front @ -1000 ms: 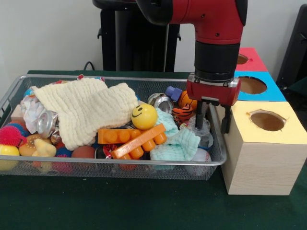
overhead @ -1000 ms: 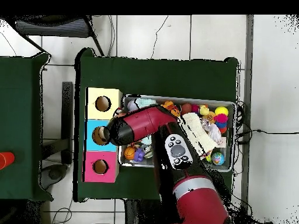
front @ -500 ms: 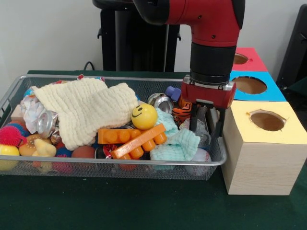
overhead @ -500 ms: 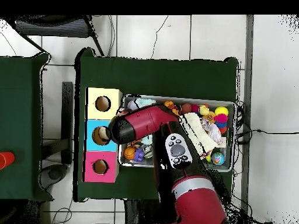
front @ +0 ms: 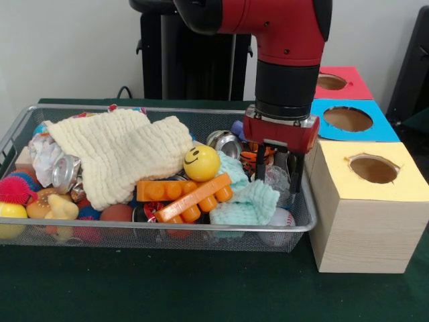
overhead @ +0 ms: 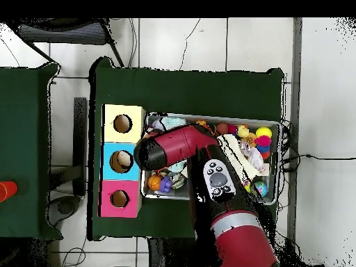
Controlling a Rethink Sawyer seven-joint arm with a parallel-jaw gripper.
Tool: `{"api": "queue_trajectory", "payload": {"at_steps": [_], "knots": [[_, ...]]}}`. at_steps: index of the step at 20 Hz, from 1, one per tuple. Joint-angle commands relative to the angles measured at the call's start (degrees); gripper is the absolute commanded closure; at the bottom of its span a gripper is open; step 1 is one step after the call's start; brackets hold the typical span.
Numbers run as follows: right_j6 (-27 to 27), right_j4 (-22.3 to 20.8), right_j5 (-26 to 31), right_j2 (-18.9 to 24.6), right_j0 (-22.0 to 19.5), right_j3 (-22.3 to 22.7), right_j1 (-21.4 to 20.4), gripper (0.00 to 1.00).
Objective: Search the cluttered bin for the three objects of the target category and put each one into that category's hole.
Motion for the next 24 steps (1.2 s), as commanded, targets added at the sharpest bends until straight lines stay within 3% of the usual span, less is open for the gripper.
{"api": "queue_trajectory", "payload": {"at_steps": [1, 24], "knots": [[-6.90, 0.03, 8.14, 0.30, -1.41, -1.18, 2.25, 0.00], [-9.30, 0.53, 12.59, 2.18, -2.34, -2.64, 8.15, 0.00]]}}
